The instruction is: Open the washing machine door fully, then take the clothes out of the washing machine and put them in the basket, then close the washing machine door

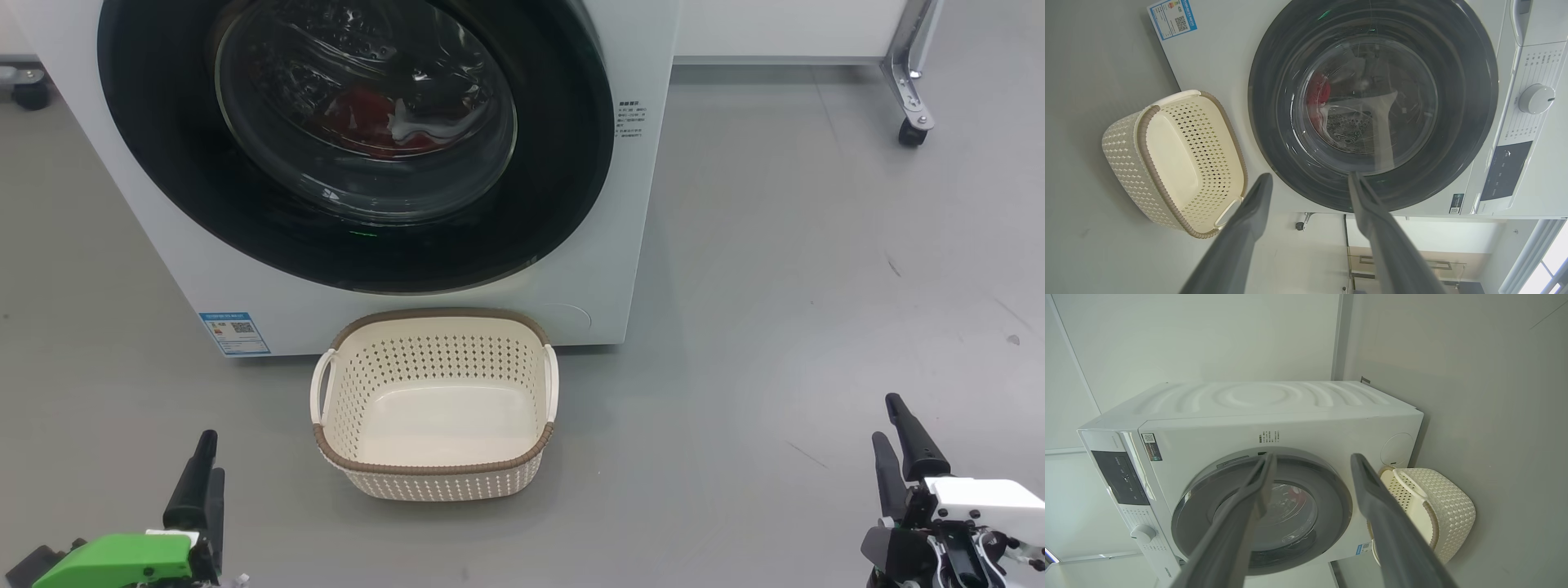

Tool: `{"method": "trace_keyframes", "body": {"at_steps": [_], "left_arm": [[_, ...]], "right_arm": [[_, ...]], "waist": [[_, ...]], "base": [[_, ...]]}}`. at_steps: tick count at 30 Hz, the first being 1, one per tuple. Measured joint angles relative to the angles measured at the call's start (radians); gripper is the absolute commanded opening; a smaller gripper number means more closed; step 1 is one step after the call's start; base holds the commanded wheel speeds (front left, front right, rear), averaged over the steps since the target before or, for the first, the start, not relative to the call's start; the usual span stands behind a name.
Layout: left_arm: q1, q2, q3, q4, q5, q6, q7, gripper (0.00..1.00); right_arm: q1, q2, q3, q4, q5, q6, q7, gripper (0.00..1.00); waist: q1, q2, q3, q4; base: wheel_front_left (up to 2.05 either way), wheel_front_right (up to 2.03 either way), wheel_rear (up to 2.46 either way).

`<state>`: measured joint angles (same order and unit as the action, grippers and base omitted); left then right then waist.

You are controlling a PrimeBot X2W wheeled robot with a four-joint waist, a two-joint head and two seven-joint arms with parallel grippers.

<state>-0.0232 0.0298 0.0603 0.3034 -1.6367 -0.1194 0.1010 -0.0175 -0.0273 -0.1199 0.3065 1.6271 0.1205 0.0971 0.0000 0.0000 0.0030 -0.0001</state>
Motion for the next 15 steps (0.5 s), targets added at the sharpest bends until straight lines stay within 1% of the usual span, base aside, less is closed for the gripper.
{"method": "trace_keyframes", "body": {"at_steps": [15], "left_arm": [[-0.002,0.000,-0.020,-0.032,0.004,0.000,-0.025,1.00]], "right_arm": [[-0.002,-0.004,-0.001,-0.020,-0.008,0.000,-0.013,1.00]], "waist": [[0.0000,0.0000,0.003,0.000]], "base": [[0.00,0.00,0.00]]}}
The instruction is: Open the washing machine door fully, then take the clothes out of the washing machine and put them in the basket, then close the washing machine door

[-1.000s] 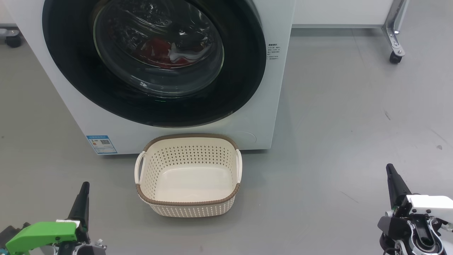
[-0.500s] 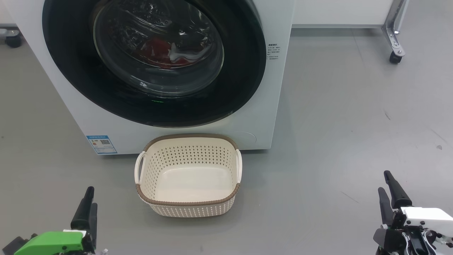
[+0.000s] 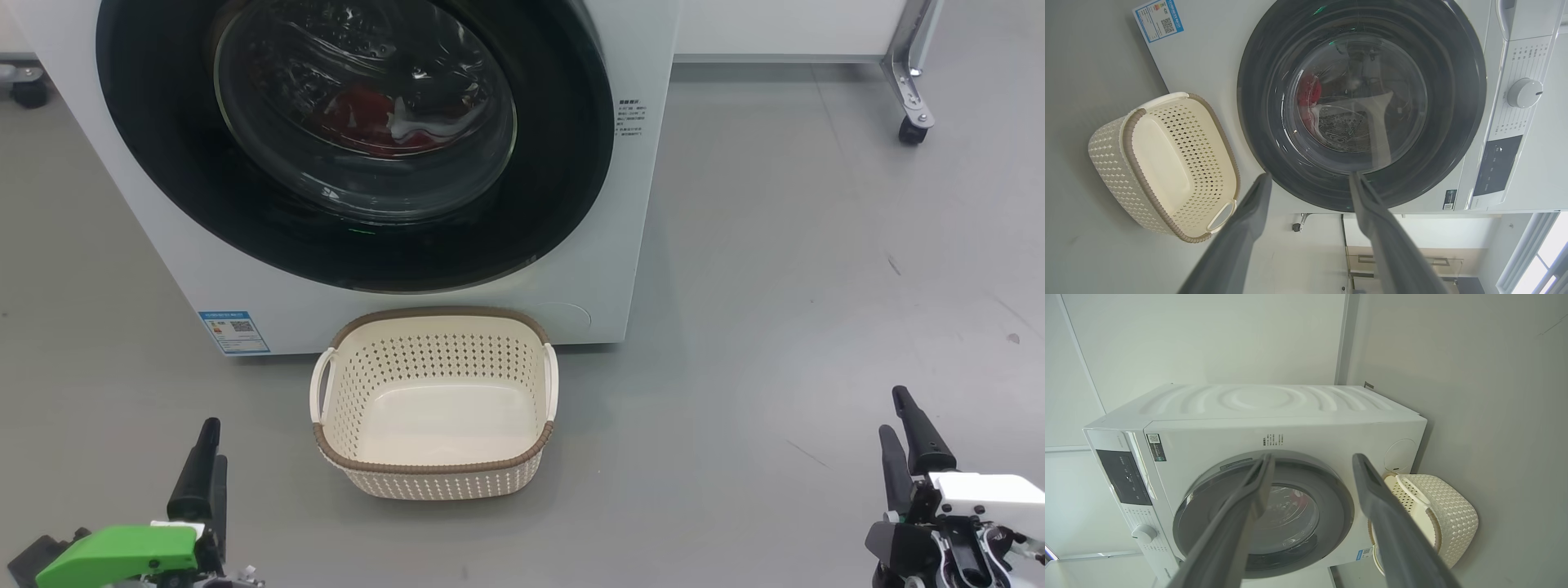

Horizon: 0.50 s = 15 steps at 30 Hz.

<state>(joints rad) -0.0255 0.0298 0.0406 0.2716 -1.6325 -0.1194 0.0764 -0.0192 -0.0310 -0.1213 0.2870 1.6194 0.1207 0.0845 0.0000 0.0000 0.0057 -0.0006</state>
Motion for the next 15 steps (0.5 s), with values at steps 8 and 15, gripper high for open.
{"method": "trace_keyframes", "body": {"at_steps": [8,15], "left_arm": [[-0.001,0.000,-0.016,-0.016,0.040,0.000,-0.026,1.00],[-0.002,0.002,-0.038,-0.026,0.065,0.000,-0.052,1.00]], "right_arm": [[-0.001,-0.007,0.001,-0.010,-0.026,0.000,-0.011,1.00],[-0.003,-0.018,0.009,-0.012,-0.056,0.000,-0.021,1.00]], "waist": [[0.0000,0.0000,0.002,0.000],[0.0000,0.0000,0.003,0.001]], "base": [[0.00,0.00,0.00],[0.00,0.00,0.00]]}}
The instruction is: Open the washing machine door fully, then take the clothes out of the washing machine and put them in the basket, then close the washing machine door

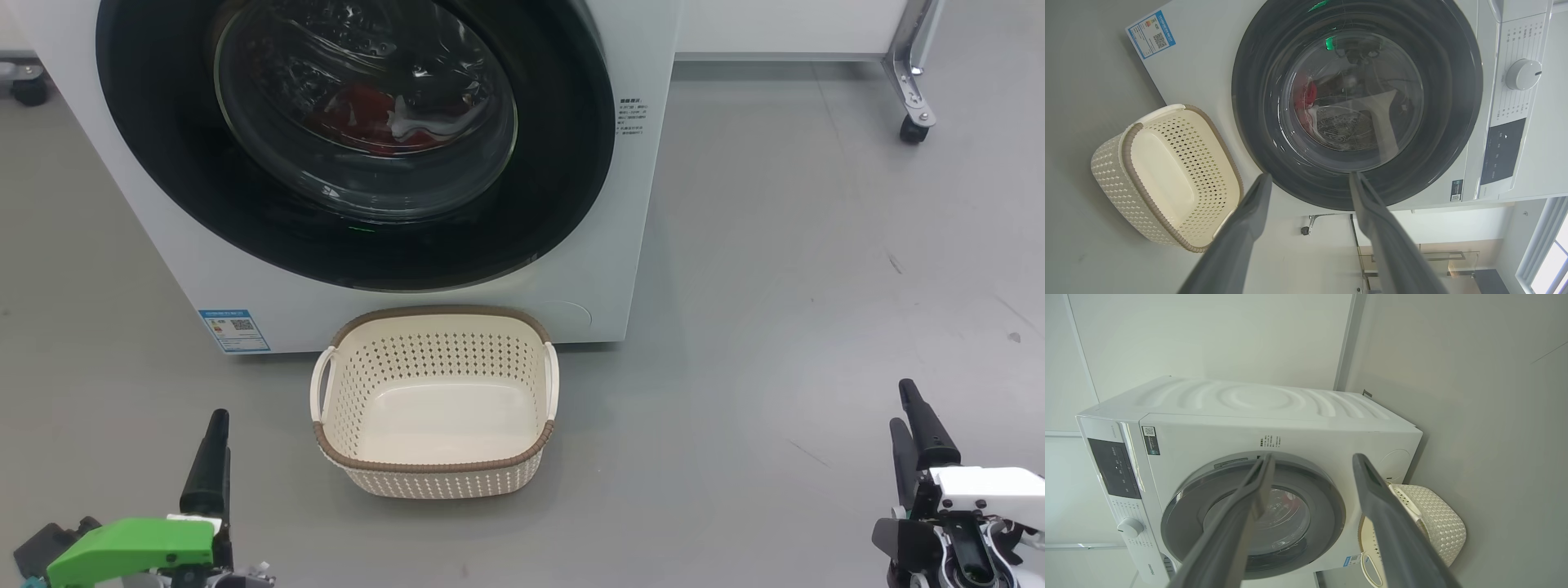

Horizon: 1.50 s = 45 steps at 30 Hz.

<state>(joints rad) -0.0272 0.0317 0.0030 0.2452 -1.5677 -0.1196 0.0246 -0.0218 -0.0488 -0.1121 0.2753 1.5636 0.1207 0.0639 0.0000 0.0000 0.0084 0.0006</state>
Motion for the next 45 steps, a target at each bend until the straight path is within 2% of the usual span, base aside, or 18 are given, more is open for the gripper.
{"method": "trace_keyframes", "body": {"at_steps": [17,26,39,45], "left_arm": [[-0.005,0.039,-0.062,0.002,0.192,0.000,-0.081,1.00],[-0.024,0.079,-0.104,0.002,0.375,0.010,-0.121,1.00],[-0.035,0.114,-0.182,0.004,0.642,0.072,-0.165,1.00],[-0.052,0.120,-0.209,-0.002,0.761,0.097,-0.186,1.00]], "right_arm": [[-0.014,-0.069,0.089,-0.007,-0.219,0.000,-0.062,1.00],[-0.022,-0.117,0.142,-0.005,-0.385,-0.001,-0.123,1.00],[-0.044,-0.188,0.251,0.001,-0.677,-0.055,-0.188,1.00],[-0.053,-0.207,0.295,0.006,-0.792,-0.092,-0.212,1.00]], "waist": [[0.0000,0.0000,-0.002,0.004],[0.0000,0.0000,-0.004,0.004],[0.0000,0.0000,-0.005,0.005],[0.0001,0.0000,-0.006,0.006]], "base": [[0.00,0.00,0.00],[0.00,0.00,0.00],[0.00,0.00,0.00],[0.00,0.00,0.00]]}}
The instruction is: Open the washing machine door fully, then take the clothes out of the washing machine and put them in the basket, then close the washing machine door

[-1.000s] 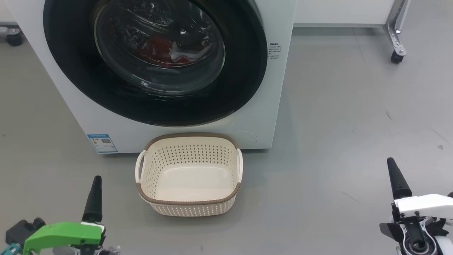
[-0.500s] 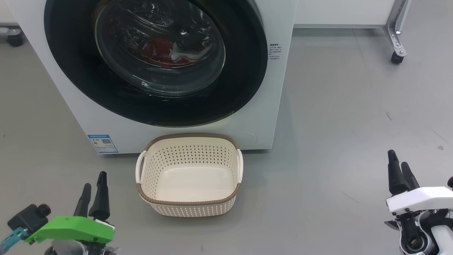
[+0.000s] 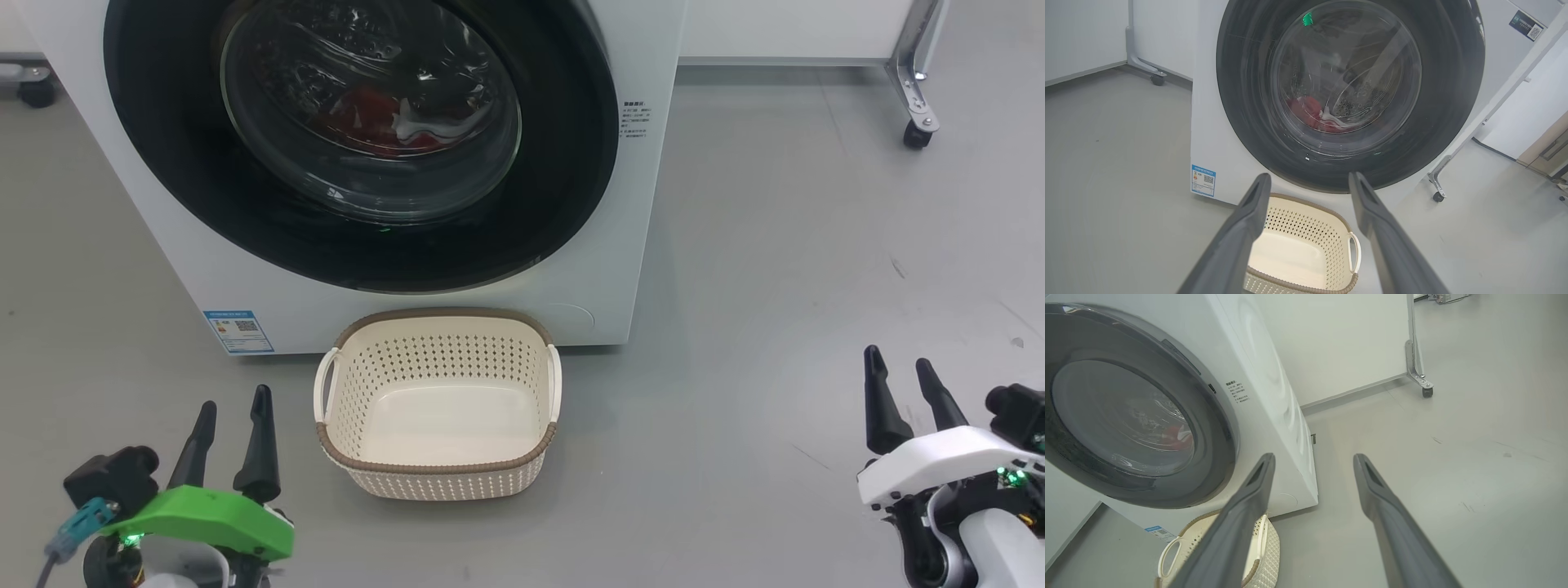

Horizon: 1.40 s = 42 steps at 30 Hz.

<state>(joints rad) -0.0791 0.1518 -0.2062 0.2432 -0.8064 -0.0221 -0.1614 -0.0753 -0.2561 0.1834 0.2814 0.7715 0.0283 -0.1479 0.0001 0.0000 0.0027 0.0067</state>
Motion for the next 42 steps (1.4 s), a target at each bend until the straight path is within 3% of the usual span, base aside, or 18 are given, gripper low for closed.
{"method": "trace_keyframes", "body": {"at_steps": [14,26,42], "left_arm": [[-0.001,0.008,-0.055,0.007,0.213,0.063,-0.048,1.00],[-0.001,0.002,-0.080,0.015,0.346,0.091,-0.089,1.00],[-0.001,-0.011,-0.070,0.034,0.350,0.096,-0.089,1.00]], "right_arm": [[-0.004,-0.009,0.082,0.011,-0.190,-0.058,-0.046,1.00],[-0.021,-0.028,0.116,0.015,-0.311,-0.084,-0.088,1.00],[-0.020,-0.019,0.108,0.021,-0.314,-0.085,-0.095,1.00]], "waist": [[0.0000,0.0000,-0.002,-0.001],[0.0000,0.0000,-0.002,-0.004],[0.0000,0.0000,0.003,-0.003]], "base": [[0.00,0.00,0.00],[0.00,0.00,0.00],[0.00,0.00,0.00]]}}
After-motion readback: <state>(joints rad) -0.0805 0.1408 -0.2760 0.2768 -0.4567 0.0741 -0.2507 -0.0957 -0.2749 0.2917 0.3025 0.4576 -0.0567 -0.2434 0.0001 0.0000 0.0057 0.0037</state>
